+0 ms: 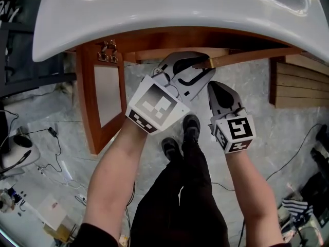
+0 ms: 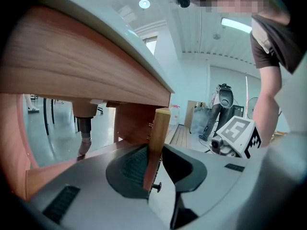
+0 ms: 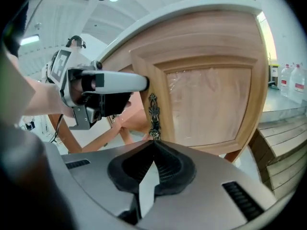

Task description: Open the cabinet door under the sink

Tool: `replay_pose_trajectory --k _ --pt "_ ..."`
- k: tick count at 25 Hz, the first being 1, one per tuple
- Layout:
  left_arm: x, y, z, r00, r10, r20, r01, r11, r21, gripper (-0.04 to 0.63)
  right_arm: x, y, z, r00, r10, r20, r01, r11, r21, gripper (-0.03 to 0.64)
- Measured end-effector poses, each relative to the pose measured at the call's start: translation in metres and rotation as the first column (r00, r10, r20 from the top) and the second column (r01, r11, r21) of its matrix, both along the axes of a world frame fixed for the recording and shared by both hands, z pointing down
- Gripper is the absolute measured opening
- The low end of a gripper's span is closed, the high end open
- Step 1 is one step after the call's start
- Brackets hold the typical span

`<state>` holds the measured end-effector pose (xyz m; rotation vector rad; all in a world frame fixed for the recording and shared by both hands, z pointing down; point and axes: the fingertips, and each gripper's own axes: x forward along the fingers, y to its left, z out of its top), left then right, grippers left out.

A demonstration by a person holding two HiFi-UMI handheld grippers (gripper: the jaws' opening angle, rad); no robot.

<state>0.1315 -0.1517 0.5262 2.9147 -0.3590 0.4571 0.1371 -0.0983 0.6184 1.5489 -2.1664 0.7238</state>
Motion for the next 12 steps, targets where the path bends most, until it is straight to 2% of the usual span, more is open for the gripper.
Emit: replay_pose_trajectory --k 12 --pt "0.005 0.057 0.005 0.997 0.034 0.075 -0.033 0.999 -0.019 0.098 0.034 0.064 -0.028 0.993 0.122 -0.003 -0.121 0.991 0.049 0.015"
